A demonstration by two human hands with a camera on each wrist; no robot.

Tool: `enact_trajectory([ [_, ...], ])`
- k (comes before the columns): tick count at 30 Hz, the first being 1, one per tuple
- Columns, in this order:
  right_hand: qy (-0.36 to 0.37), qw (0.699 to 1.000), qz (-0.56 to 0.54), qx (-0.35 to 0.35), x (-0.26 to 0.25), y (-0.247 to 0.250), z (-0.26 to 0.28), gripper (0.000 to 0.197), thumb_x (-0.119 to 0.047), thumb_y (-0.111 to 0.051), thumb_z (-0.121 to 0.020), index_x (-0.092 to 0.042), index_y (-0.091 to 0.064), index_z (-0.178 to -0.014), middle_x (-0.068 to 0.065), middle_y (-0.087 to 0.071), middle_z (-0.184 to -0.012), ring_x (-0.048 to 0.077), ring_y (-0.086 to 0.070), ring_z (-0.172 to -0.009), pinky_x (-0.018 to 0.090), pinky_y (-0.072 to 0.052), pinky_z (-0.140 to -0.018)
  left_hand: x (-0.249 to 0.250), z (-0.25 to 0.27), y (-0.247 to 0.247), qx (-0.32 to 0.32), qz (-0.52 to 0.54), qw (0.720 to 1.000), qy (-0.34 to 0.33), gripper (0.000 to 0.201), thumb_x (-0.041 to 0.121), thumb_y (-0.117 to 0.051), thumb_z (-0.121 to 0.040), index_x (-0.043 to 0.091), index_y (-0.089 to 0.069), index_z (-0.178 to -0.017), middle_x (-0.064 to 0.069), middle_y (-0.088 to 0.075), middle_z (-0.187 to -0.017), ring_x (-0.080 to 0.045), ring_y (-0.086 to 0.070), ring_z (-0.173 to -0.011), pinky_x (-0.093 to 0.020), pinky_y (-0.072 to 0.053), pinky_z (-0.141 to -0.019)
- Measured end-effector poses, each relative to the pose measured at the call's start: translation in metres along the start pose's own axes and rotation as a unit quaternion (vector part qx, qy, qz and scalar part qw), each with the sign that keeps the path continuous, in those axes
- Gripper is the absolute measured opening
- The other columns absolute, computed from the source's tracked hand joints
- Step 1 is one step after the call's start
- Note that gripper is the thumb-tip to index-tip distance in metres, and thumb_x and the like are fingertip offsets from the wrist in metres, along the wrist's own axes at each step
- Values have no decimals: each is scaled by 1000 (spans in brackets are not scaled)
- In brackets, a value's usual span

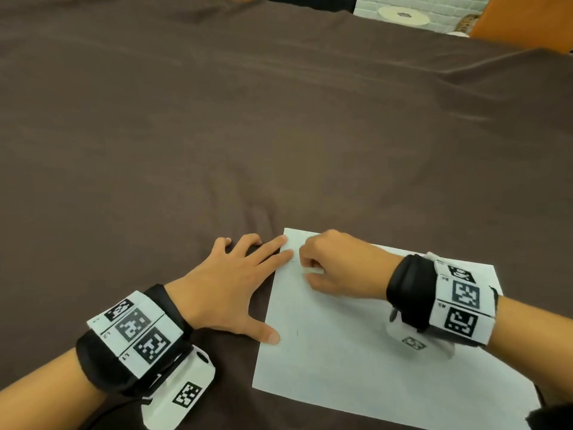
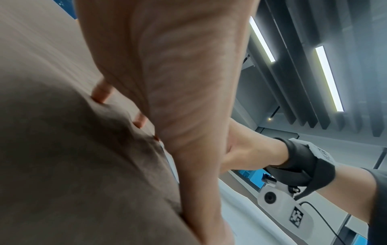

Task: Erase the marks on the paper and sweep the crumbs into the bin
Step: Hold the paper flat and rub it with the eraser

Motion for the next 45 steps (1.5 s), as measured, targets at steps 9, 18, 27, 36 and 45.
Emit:
enact_trajectory([
  [9, -16, 1000, 0, 4, 2, 1, -2, 14, -21, -54, -83, -8, -56, -78, 8, -59, -78, 29, -56, -69, 39, -47, -61, -1, -1, -1, -3, 10, 1000, 2, 120, 94, -42, -66, 34, 15, -153, 15, 20, -160, -18, 1, -143, -47, -14, -114],
  [18, -31, 999, 1, 14, 9, 4, -4, 13, -19, -54, -83, -6, -56, -79, 9, -60, -80, 29, -56, -70, 40, -47, -61, -1, -1, 0, -4, 9, 1000, 1, 120, 94, -42, -66, 34, 15, -153, 15, 21, -160, -19, 1, -144, -48, -14, -115],
  [27, -21, 1000, -9, 3, 6, 1, 1, 13, -20, -54, -82, -9, -55, -76, 8, -59, -77, 30, -56, -69, 41, -48, -61, -2, 0, -1, 9, 17, 1000, -2, 121, 94, -43, -65, 33, 11, -154, 15, 19, -161, -19, -3, -143, -47, -16, -113],
  [36, -22, 1000, -6, -9, 6, 1, 3, 12, -23, -55, -83, -12, -55, -78, 5, -57, -81, 27, -55, -72, 39, -47, -62, -3, -1, -3, 15, 25, 1000, -5, 121, 95, -43, -64, 34, 9, -155, 16, 17, -161, -19, -3, -143, -48, -16, -114],
  [45, -17, 1000, 5, -6, 8, 6, -1, 12, -20, -53, -83, -9, -57, -78, 7, -60, -80, 27, -56, -72, 38, -48, -62, -2, 0, -2, 17, 20, 1000, -5, 121, 94, -43, -65, 33, 12, -154, 15, 18, -161, -19, -3, -143, -47, -16, -114],
])
Point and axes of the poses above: each hand's wrist, its own z-axis away from the middle knuckle, its own y-axis out of the back of the hand, x = y × z, the point moved 3 cm from there along -z, towards the middle knuckle
